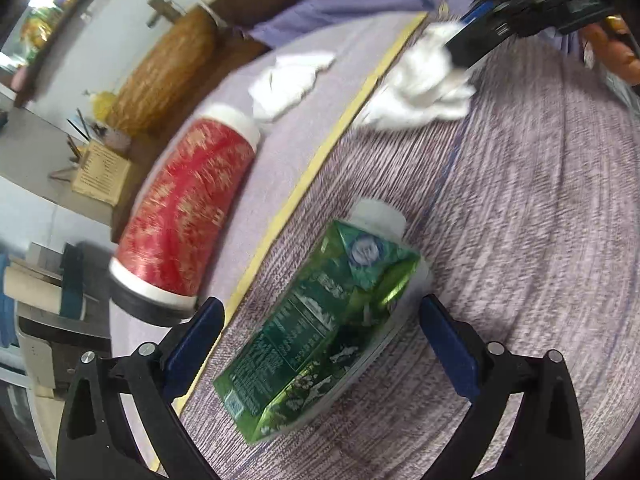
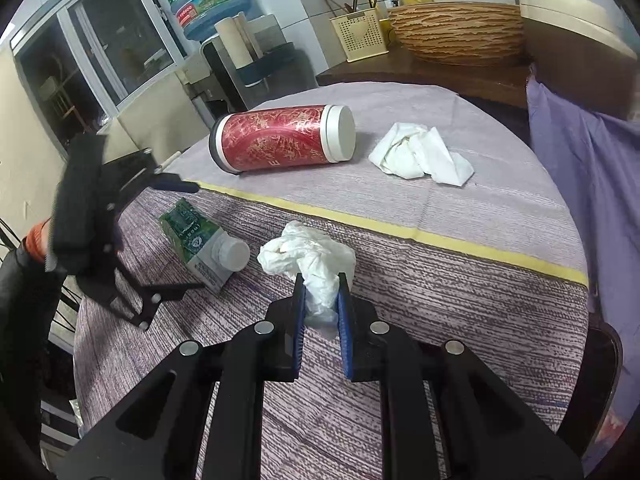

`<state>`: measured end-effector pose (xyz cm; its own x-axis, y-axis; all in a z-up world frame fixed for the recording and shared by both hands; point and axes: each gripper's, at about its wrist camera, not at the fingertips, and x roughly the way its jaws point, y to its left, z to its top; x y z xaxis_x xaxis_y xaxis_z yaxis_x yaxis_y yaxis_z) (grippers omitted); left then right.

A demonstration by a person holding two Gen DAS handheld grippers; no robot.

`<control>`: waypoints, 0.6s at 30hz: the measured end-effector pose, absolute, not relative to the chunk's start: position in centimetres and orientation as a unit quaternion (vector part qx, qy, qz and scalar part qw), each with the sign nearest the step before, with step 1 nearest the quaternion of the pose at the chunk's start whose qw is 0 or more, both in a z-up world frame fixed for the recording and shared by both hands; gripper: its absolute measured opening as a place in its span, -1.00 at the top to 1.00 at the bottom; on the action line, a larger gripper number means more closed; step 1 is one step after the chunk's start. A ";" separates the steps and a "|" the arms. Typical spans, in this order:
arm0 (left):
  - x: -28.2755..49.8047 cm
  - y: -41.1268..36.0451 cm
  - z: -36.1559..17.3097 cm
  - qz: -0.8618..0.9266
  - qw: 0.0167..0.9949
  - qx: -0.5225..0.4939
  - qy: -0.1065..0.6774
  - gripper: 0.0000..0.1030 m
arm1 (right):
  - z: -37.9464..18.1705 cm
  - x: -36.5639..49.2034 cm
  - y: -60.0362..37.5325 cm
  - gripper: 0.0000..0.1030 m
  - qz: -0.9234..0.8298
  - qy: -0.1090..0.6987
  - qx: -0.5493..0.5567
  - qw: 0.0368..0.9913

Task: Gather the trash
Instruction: 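Grasp the white tissue with the right tool while the left grasps the green milk carton, then drop the tissue into the bin with the right tool while the left carries the carton over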

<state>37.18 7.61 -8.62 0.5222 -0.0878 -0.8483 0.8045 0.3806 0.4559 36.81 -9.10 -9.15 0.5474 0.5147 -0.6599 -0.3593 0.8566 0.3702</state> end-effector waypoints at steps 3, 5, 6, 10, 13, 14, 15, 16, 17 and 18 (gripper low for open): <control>37.2 7.7 -8.7 -0.308 0.735 0.450 0.402 -0.46 | -9.1 36.4 -9.5 0.70 0.252 0.403 0.101 0.874; 36.7 7.7 -8.7 -0.301 0.741 0.445 0.404 -0.32 | -9.1 36.3 -9.7 0.70 0.253 0.402 0.103 0.874; 36.4 7.7 -8.7 -0.295 0.745 0.440 0.405 -0.26 | -9.2 36.2 -9.7 0.70 0.253 0.401 0.104 0.874; 34.7 7.5 -8.7 -0.265 0.769 0.419 0.402 -0.13 | -9.0 35.8 -9.8 0.70 0.254 0.397 0.113 0.875; 33.2 7.7 -8.5 -0.243 0.800 0.380 0.395 -0.12 | -8.9 35.2 -10.0 0.70 0.257 0.392 0.118 0.876; 33.0 7.7 -8.3 -0.239 0.808 0.369 0.392 -0.12 | -8.8 34.9 -10.1 0.70 0.257 0.390 0.118 0.877; 32.6 7.8 -8.0 -0.234 0.819 0.354 0.387 -0.12 | -8.8 34.6 -10.2 0.70 0.255 0.388 0.117 0.878; 32.3 7.8 -7.7 -0.232 0.826 0.342 0.383 -0.12 | -8.7 34.1 -10.4 0.70 0.253 0.385 0.116 0.880; 31.6 7.9 -7.4 -0.233 0.836 0.320 0.380 -0.11 | -8.7 33.7 -10.5 0.70 0.252 0.384 0.116 0.881; 30.9 8.0 -7.1 -0.236 0.844 0.299 0.379 -0.11 | -8.7 33.3 -10.7 0.70 0.252 0.383 0.119 0.881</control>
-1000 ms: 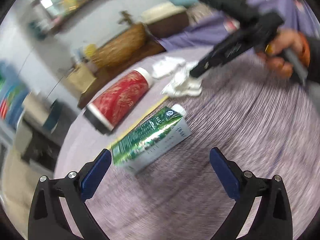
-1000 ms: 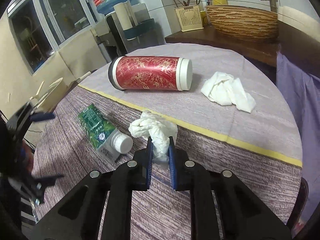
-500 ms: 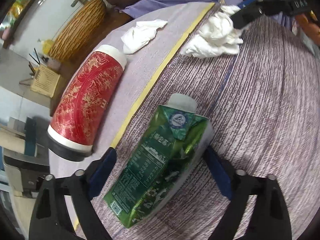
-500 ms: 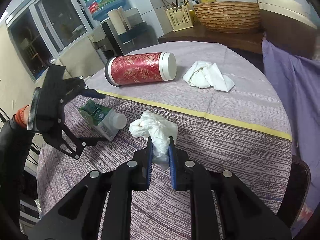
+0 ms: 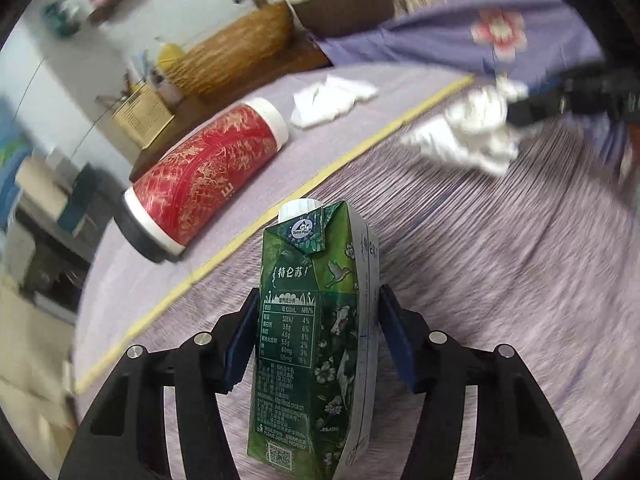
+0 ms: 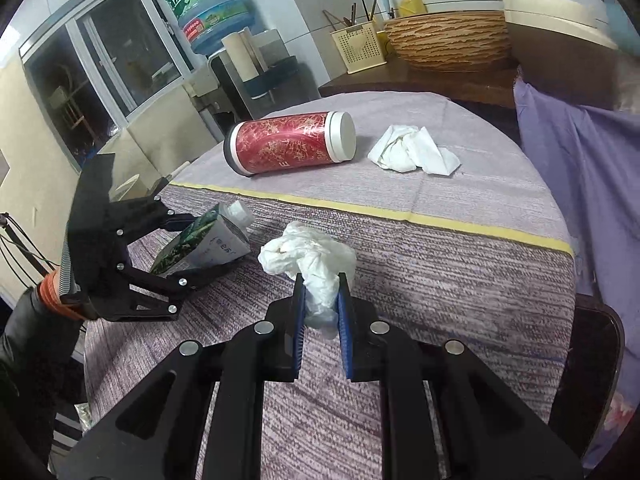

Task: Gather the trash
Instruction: 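Drop the tissue into the bin with the right tool while the left carries the carton over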

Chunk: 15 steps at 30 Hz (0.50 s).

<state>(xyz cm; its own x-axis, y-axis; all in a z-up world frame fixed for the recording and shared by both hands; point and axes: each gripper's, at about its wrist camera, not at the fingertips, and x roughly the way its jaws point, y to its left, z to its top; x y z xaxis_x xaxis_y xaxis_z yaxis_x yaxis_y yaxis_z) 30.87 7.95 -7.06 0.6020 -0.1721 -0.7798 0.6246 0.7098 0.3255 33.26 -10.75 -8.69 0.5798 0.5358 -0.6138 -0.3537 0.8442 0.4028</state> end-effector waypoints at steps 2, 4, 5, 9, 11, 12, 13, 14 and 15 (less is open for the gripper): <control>29.6 7.8 -6.5 -0.244 0.856 0.269 0.369 -0.11 | -8.7 32.4 -11.2 0.70 0.251 0.380 0.122 0.882; 28.2 7.2 -6.2 -0.243 0.866 0.256 0.355 -0.12 | -8.6 31.4 -11.7 0.70 0.249 0.377 0.124 0.884; 27.5 6.7 -6.1 -0.243 0.871 0.246 0.349 -0.12 | -8.6 31.0 -11.9 0.70 0.249 0.376 0.126 0.884; 26.0 5.3 -5.4 -0.250 0.882 0.206 0.344 -0.12 | -8.5 29.0 -13.4 0.70 0.242 0.368 0.131 0.888; 24.6 4.5 -5.2 -0.250 0.887 0.200 0.333 -0.12 | -8.5 27.8 -14.4 0.70 0.236 0.363 0.134 0.891; 23.8 4.1 -5.0 -0.252 0.891 0.193 0.325 -0.12 | -8.6 27.1 -15.1 0.70 0.232 0.361 0.137 0.893; 23.2 3.6 -4.7 -0.252 0.895 0.185 0.319 -0.12 | -8.6 26.6 -15.6 0.70 0.228 0.359 0.140 0.894; 22.6 3.2 -4.6 -0.251 0.898 0.177 0.316 -0.12 | -8.7 26.0 -16.3 0.70 0.223 0.357 0.142 0.896; 22.3 2.8 -4.4 -0.252 0.900 0.166 0.315 -0.12 | -8.7 25.3 -17.1 0.70 0.216 0.354 0.146 0.898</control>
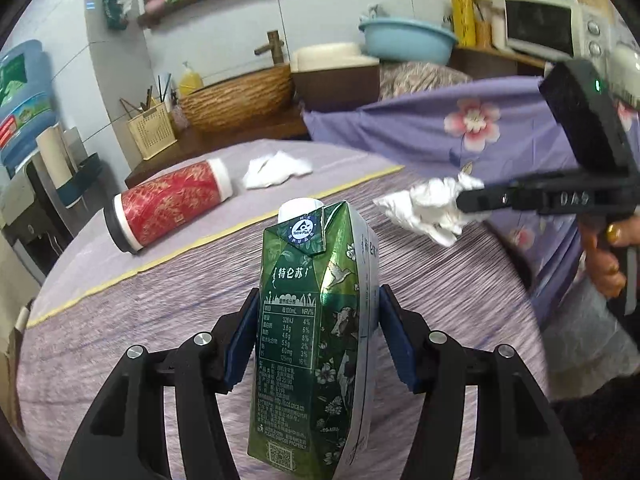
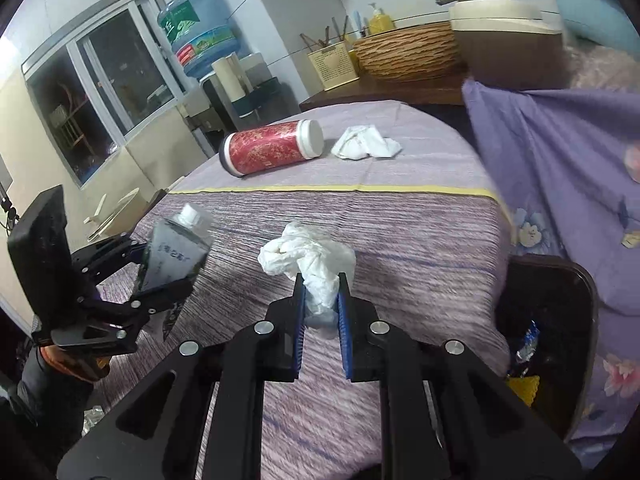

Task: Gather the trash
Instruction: 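Drop the tissue into the bin with the right tool while the left carries the carton over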

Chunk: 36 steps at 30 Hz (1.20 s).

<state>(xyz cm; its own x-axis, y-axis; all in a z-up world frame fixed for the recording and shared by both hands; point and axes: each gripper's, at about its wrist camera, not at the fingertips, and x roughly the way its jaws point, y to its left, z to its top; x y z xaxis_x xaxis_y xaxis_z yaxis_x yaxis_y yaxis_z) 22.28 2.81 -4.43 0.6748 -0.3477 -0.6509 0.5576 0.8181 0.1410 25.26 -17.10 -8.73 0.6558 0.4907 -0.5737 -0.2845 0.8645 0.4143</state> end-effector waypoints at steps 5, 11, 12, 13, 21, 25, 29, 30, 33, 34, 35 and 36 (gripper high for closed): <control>20.1 -0.1 -4.5 -0.264 0.904 0.149 0.301 -0.12 | -9.3 22.3 -21.5 0.70 0.178 0.344 0.169 0.906; 18.3 -4.5 -4.8 -0.303 0.897 0.125 0.297 -0.12 | -10.8 19.7 -27.2 0.70 0.119 0.342 0.193 0.912; 18.0 -5.3 -4.9 -0.311 0.895 0.121 0.297 -0.12 | -11.2 19.4 -27.9 0.70 0.108 0.343 0.193 0.913; 17.9 -5.8 -5.0 -0.315 0.894 0.120 0.296 -0.12 | -11.7 19.1 -28.8 0.70 0.093 0.346 0.189 0.914; 16.8 -11.9 -6.9 -0.356 0.876 0.113 0.305 -0.12 | -18.4 20.0 -31.9 0.70 0.017 0.391 0.162 0.906; 16.7 -13.9 -8.2 -0.362 0.870 0.115 0.314 -0.12 | -22.2 21.7 -33.0 0.65 0.007 0.419 0.182 0.890; 16.8 -15.0 -9.4 -0.361 0.866 0.119 0.324 -0.12 | -25.1 22.8 -33.9 0.13 -0.011 0.436 0.187 0.880; 16.9 -15.2 -9.8 -0.363 0.864 0.118 0.329 -0.12 | -25.4 22.9 -33.9 0.10 -0.014 0.437 0.191 0.879; 16.9 -15.9 -10.7 -0.366 0.858 0.118 0.340 -0.12 | -25.5 22.6 -34.4 0.10 -0.015 0.435 0.207 0.876; 16.9 -16.2 -10.9 -0.367 0.857 0.117 0.342 -0.12 | -25.4 22.4 -34.5 0.10 -0.016 0.433 0.209 0.877; 16.9 -16.5 -11.2 -0.368 0.855 0.116 0.345 -0.12 | -25.1 22.1 -34.7 0.10 -0.018 0.431 0.211 0.877; 16.9 -16.8 -11.4 -0.370 0.854 0.115 0.347 -0.12 | -24.9 21.9 -34.9 0.10 -0.020 0.429 0.211 0.878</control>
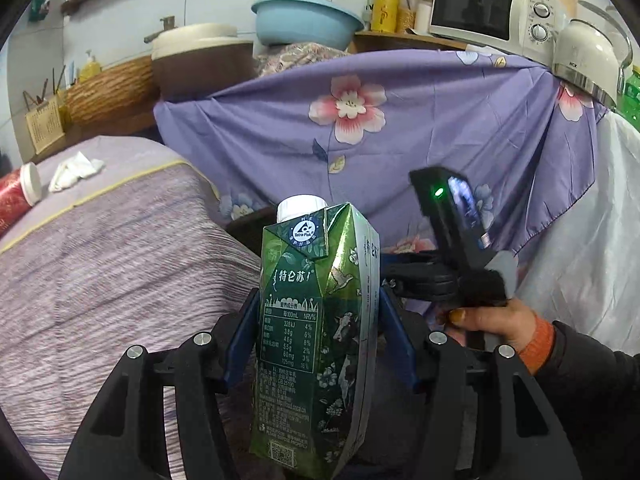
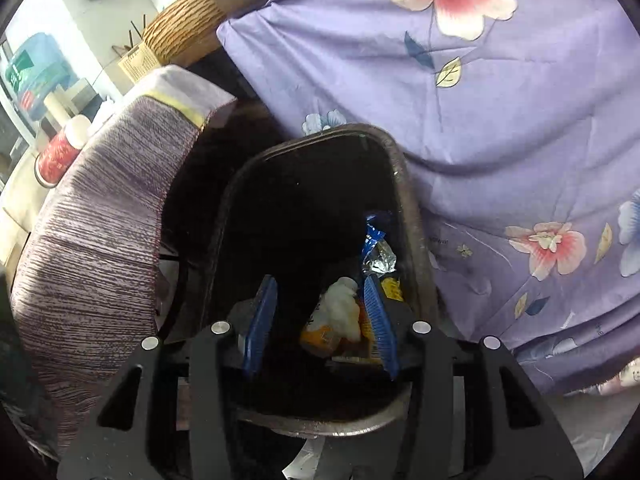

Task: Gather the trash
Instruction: 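Drop the tissue into the bin with the right tool while the left carries the carton over, then lower the green milk carton into the bin and open the left tool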

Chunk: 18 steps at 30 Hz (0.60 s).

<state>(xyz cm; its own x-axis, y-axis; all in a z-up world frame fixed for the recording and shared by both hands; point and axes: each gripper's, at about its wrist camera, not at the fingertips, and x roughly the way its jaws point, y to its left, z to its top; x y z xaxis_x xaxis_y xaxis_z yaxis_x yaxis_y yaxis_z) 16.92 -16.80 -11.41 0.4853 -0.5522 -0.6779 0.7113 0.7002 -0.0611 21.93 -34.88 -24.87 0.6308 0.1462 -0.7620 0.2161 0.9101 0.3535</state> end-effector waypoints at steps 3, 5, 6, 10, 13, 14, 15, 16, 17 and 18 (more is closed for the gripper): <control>17.0 -17.8 -12.0 -0.372 0.852 0.115 0.350 -0.09 | -23.2 20.7 -35.3 0.06 -0.026 0.411 0.205 0.888; 17.0 -18.3 -12.3 -0.374 0.850 0.115 0.354 -0.09 | -21.8 19.5 -35.6 -0.15 -0.037 0.397 0.196 0.896; 17.0 -18.7 -12.5 -0.375 0.848 0.116 0.355 -0.08 | -21.4 19.1 -35.9 -0.15 -0.040 0.391 0.195 0.899; 17.2 -20.2 -13.4 -0.376 0.846 0.123 0.357 -0.05 | -19.3 17.2 -36.9 -0.15 -0.057 0.370 0.183 0.909; 17.7 -21.4 -14.1 -0.375 0.844 0.127 0.362 0.04 | -18.4 16.2 -37.7 -0.15 -0.064 0.361 0.186 0.912; 18.0 -22.0 -14.5 -0.370 0.846 0.132 0.361 0.04 | -18.4 15.9 -38.0 -0.15 -0.066 0.360 0.187 0.912; 18.4 -22.7 -14.8 -0.361 0.850 0.140 0.358 0.04 | -18.3 15.6 -38.2 -0.15 -0.068 0.359 0.187 0.912; 18.8 -23.3 -15.3 -0.352 0.853 0.146 0.356 0.04 | -18.3 15.3 -38.4 -0.15 -0.070 0.359 0.188 0.912; 19.3 -23.7 -15.6 -0.349 0.854 0.147 0.358 0.04 | -18.4 15.1 -38.6 -0.15 -0.073 0.359 0.189 0.911; 19.9 -24.1 -16.0 -0.345 0.854 0.145 0.362 0.04 | -18.4 15.0 -38.7 -0.15 -0.075 0.360 0.190 0.910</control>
